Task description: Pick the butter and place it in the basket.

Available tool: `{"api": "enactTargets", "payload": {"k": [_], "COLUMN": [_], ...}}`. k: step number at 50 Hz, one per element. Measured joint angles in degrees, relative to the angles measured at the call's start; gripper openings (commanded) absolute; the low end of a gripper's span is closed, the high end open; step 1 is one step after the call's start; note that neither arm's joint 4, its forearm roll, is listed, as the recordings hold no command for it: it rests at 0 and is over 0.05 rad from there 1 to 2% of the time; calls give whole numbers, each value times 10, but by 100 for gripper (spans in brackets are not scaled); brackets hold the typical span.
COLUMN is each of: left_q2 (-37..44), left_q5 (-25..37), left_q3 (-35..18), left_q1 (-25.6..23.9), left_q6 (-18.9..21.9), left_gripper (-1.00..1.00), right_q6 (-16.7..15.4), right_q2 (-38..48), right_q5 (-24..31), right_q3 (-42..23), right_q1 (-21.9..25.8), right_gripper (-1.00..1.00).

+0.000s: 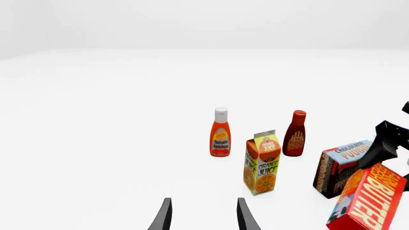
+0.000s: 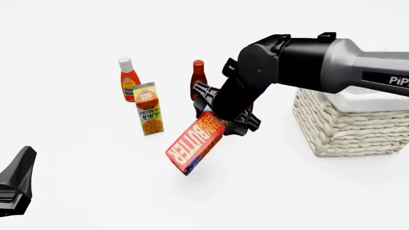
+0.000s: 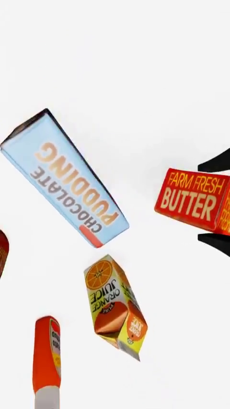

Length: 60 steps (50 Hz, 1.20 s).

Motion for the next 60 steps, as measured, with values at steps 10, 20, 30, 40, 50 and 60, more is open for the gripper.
{"api": "enactTargets", "payload": {"k": [10, 20, 30, 40, 50, 60], "left_q2": [0, 0, 0, 0, 0, 0], "left_q5": [0, 0, 0, 0, 0, 0], "left_q3": [0, 0, 0, 0, 0, 0], "left_q1": [0, 0, 0, 0, 0, 0], "left_q6": [0, 0, 0, 0, 0, 0], "left_gripper": [100, 100, 100, 100, 100, 100], "right_q6": [0, -1, -6, -13, -17, -16], "right_q2": [-39, -79, -122, -160, -189, -216], "right_q5": [11, 24, 38, 48, 60, 77], "right_q3": [11, 18, 23, 28, 24, 13], "right_q1": [-3, -9, -25, -49, -76, -101], "right_gripper": [-100, -100, -100, -100, -100, -100]}}
